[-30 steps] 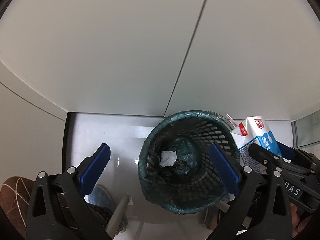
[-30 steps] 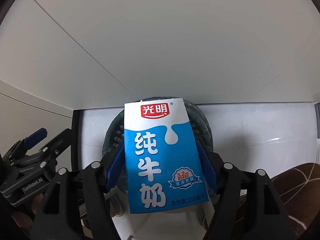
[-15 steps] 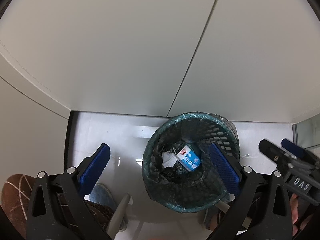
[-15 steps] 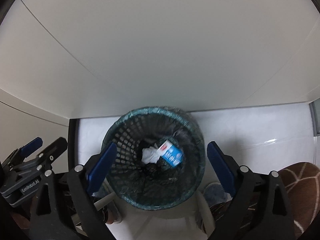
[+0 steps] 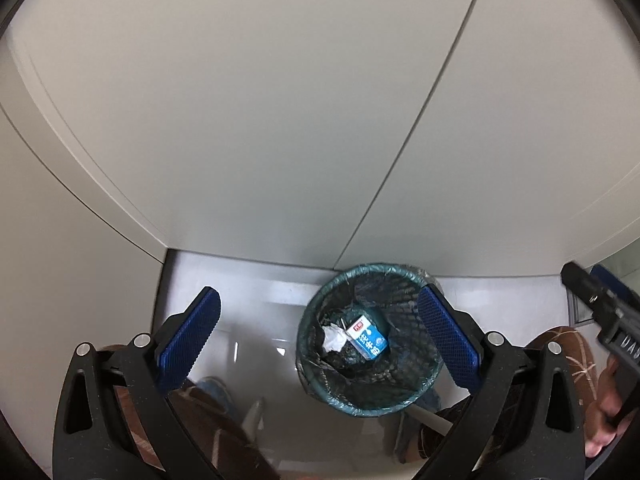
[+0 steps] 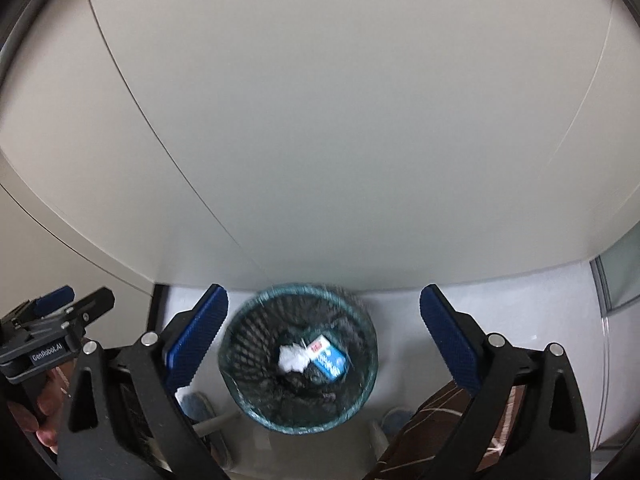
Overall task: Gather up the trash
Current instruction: 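Raise both tools back up toward the counter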
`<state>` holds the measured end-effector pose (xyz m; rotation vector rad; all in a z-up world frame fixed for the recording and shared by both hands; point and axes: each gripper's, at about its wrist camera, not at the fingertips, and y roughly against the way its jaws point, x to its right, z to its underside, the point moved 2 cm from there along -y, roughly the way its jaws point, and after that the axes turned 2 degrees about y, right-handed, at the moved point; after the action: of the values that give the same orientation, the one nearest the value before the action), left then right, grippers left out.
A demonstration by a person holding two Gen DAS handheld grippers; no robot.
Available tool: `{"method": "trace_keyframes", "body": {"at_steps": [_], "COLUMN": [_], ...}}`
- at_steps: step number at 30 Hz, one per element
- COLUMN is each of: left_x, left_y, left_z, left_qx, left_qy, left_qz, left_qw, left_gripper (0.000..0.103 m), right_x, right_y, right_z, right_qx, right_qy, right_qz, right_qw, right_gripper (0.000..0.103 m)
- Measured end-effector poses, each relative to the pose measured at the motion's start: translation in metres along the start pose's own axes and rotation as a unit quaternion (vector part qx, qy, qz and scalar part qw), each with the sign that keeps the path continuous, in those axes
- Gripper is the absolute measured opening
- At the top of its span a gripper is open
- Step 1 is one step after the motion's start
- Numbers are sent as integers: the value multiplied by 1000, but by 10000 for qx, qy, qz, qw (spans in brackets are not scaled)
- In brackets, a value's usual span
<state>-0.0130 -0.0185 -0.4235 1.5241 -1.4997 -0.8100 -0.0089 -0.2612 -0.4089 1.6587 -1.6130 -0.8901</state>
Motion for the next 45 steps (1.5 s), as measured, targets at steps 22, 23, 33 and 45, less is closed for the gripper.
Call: {"method": "trace_keyframes", "body": {"at_steps": [22,23,33,45], "left_x": [9,9,-9,-39], "left_y": [226,232,265,250], "left_z": [-100,-105,-182,-290], "left_qx": [1595,1641,1739,1396], "left_qy": [96,92,363,551], "left_qz": [-205,-235,-288,-735], "left_qw": [9869,9861,9837,9859], "left_gripper": [97,97,97,97], "right_x": [-25,-27,-36,-39], "right_y": [215,222,247,205], "right_z": [-129,-137,-224,-320], "right_qx": [1819,1868,1951,1418], "right_qy": [648,674,838,829], "right_qz": [-226,-256,-421,-330], "right_qw": [9809,9797,9763,9859], "right_gripper": [93,93,91,91]}}
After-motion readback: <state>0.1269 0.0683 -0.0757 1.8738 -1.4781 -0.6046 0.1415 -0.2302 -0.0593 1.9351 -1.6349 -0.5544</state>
